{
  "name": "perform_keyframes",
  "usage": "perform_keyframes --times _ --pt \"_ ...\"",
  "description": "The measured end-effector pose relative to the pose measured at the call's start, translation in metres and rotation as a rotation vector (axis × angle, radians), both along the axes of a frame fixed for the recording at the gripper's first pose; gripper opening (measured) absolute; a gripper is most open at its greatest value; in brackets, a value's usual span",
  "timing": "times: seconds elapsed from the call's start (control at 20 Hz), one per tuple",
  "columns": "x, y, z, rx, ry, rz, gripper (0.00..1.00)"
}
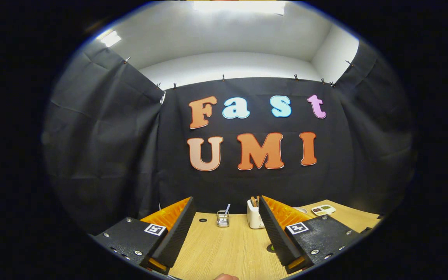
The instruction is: Take the bottle from table, then pour the juice into the cup, finally place the bottle on the coaster
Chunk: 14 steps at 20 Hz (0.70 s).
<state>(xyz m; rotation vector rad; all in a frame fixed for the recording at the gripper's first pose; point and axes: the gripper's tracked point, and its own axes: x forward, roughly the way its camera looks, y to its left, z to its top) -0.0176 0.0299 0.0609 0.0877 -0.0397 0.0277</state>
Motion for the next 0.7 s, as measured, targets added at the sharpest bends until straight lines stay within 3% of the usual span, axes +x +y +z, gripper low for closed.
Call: perform_keyframes --times 0.7 --pt "0.0012 -0.0108 0.0021 -0.004 -0.031 0.001 0.97"
